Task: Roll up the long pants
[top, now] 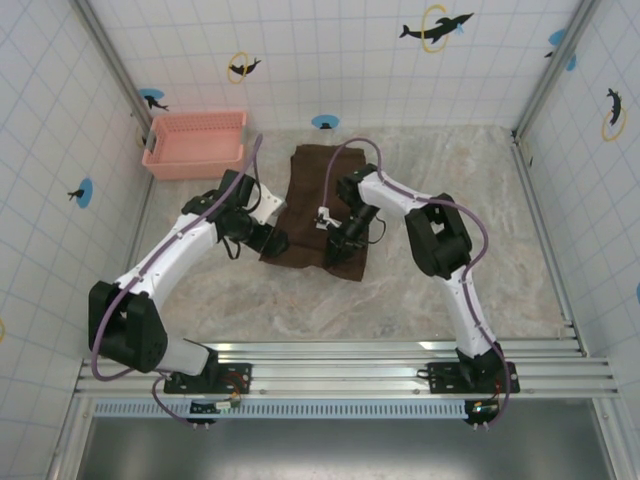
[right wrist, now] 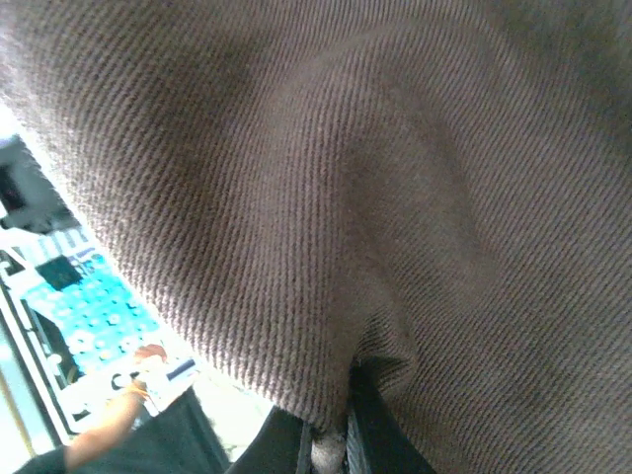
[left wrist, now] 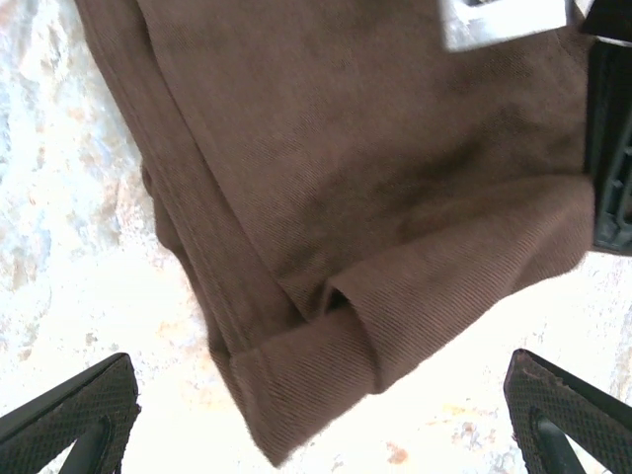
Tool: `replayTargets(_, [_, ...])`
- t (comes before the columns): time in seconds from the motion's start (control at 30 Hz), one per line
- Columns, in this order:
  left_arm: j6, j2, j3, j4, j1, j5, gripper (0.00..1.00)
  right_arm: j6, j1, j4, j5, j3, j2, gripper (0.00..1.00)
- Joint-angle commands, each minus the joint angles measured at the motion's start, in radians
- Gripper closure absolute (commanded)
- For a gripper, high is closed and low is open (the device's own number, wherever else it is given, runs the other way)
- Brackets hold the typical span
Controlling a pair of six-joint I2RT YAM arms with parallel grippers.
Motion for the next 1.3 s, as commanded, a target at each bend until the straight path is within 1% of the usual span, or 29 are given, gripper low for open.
replayTargets(0.0, [0.03,-0.023,-0.003,-0.028,-0.023,-0.007,0.03,0.059,-0.001,-0.024,-0.093,0.107,0.044,1.0])
replayTargets(0.1, [0.017,-0.022,-0.012,-0.028,-0.06,-0.032,0.03,0.08,-0.007,-0.023,-0.094,0.169,0.083,0.99])
replayTargets(0.2, [-0.005,-0.036,-0.036,-0.004,-0.069,-0.058,0.03,0.097,-0.017,-0.021,-0.082,0.207,0.112,0.99])
replayTargets(0.3, [-0.015,-0.043,-0.05,0.022,-0.072,-0.106,0.03,0.106,-0.028,-0.016,-0.086,0.228,0.133,0.99])
replayTargets(0.4, [-0.013,-0.025,-0.063,0.057,-0.076,-0.187,0.03,0.114,-0.037,-0.008,-0.099,0.242,0.158,0.99])
replayTargets(0.47, [-0.016,0.005,-0.061,0.082,-0.077,-0.251,0.03,0.115,-0.042,-0.005,-0.106,0.25,0.168,0.99])
replayTargets(0.7, [-0.015,0.174,0.032,0.15,-0.094,-0.31,0.03,0.117,-0.056,0.005,-0.119,0.252,0.182,0.98])
replayTargets(0.93, [-0.062,0.306,0.113,0.175,-0.109,-0.42,0.03,0.13,-0.055,0.019,-0.122,0.256,0.198,0.98])
replayTargets(1.03, [-0.092,0.345,0.132,0.149,-0.111,-0.488,0.03,0.132,-0.066,0.02,-0.1,0.282,0.204,0.92])
replayTargets(1.07, [-0.095,0.356,0.136,0.137,-0.112,-0.51,0.03,0.134,-0.073,0.02,-0.077,0.301,0.203,0.88])
replayTargets(1.1, [-0.127,0.366,0.137,0.132,-0.112,-0.519,0.03,0.138,-0.081,0.02,-0.031,0.328,0.199,0.8])
replayTargets(1.13, [-0.134,0.373,0.136,0.131,-0.112,-0.526,0.03,0.141,-0.087,0.019,0.013,0.353,0.194,0.74])
replayTargets(1.27, [-0.167,0.397,0.137,0.133,-0.112,-0.528,0.03,0.161,-0.129,0.029,0.122,0.472,0.179,0.58])
